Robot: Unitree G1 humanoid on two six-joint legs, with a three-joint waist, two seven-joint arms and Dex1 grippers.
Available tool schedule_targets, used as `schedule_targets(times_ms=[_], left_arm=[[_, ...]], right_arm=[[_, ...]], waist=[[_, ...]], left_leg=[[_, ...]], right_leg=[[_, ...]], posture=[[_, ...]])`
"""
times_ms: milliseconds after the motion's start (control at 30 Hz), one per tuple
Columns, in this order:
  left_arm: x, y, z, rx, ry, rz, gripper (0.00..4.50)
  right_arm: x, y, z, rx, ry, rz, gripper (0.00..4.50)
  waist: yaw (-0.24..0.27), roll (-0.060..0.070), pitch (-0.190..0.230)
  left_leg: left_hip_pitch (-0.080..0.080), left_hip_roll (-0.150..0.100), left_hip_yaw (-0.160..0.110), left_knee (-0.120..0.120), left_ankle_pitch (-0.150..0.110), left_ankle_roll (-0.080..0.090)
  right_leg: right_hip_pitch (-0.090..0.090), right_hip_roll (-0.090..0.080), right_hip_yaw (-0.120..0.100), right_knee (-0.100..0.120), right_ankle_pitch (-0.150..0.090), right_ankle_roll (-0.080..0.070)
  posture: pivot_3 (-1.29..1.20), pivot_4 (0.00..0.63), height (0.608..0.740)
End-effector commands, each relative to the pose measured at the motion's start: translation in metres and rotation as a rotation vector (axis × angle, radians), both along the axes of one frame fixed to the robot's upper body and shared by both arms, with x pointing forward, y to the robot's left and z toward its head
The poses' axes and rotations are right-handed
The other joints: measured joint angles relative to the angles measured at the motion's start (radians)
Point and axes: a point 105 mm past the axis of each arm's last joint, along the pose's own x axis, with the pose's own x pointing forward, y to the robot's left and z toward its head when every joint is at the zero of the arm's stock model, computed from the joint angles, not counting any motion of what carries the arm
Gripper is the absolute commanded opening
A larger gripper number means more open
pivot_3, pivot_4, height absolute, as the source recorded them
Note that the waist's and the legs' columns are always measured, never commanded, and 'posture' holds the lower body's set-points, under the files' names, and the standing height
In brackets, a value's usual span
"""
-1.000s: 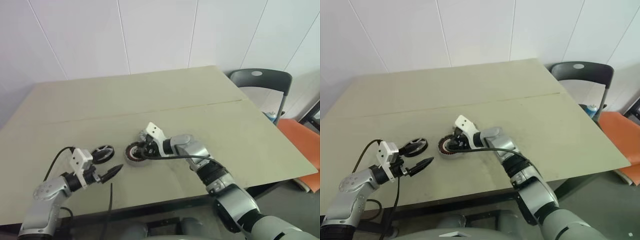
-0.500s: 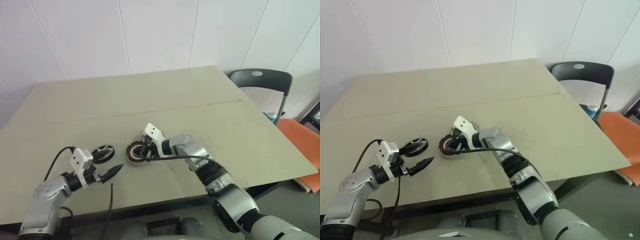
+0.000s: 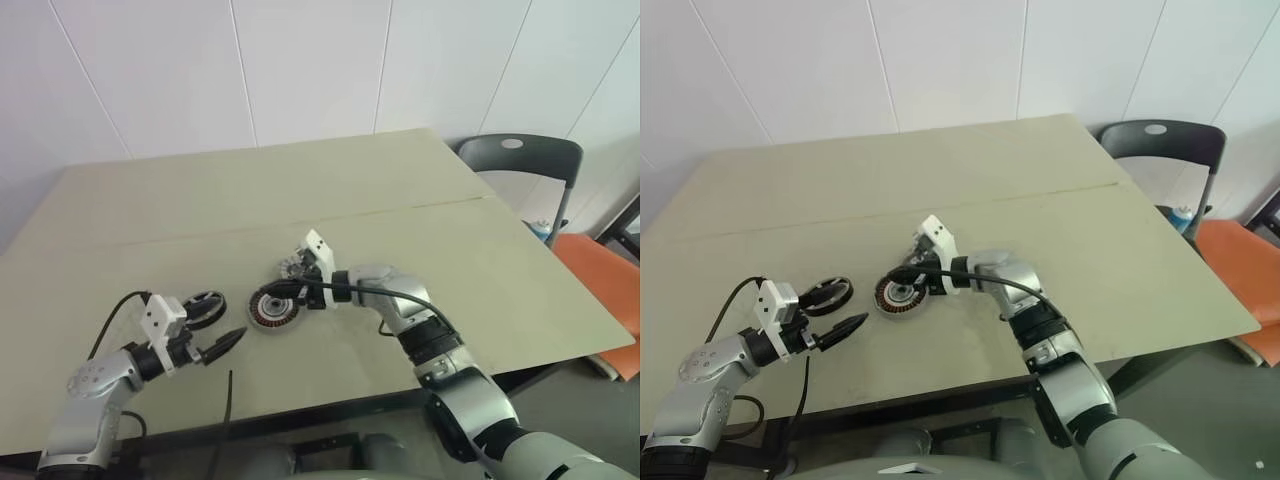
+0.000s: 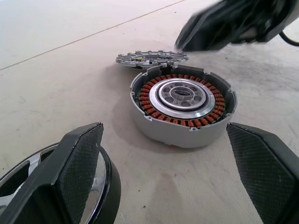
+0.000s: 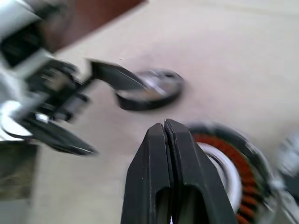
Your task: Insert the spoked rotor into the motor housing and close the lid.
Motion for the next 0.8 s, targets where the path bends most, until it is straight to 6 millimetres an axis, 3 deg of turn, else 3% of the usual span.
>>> schedule_targets(times_ms=[33, 133, 267, 800], left_arm=[[0.003, 0.000, 0.009, 0.004, -0.036, -0.005, 4.50], [0.003, -0.001, 0.009, 0.003, -0.036, -0.005, 4.50], [0.002, -0.001, 0.009, 0.004, -0.036, -0.004, 4.50], [0.004, -0.003, 0.013, 0.004, -0.040, 0.000, 4.50]], right_arm=[[0.005, 0.000, 0.019, 0.032, -0.067, 0.008, 0.04], [0.007, -0.002, 0.014, 0.002, -0.081, -0.002, 0.04], [0.009, -0.003, -0.006, -0.118, -0.145, -0.016, 0.04], [0.007, 0.005, -0.025, -0.216, -0.213, -0.019, 0.04]], waist=[[0.000, 0.000, 0.000], [0.000, 0.000, 0.000], [0.000, 0.000, 0.000], [0.001, 0.000, 0.001]], left_leg=[[0.000, 0.000, 0.000, 0.000, 0.000, 0.000], [0.000, 0.000, 0.000, 0.001, 0.000, 0.000], [0.000, 0.000, 0.000, 0.001, 0.000, 0.000], [0.000, 0.000, 0.000, 0.001, 0.000, 0.000]], right_leg=[[0.000, 0.000, 0.000, 0.000, 0.000, 0.000], [0.001, 0.000, 0.000, 0.000, -0.002, -0.002], [0.001, 0.000, 0.000, 0.000, -0.002, -0.002], [0.001, 0.000, 0.000, 0.000, -0.001, -0.002]], posture=[[0.00, 0.000, 0.740], [0.00, 0.000, 0.740], [0.00, 0.000, 0.740], [0.00, 0.000, 0.740]])
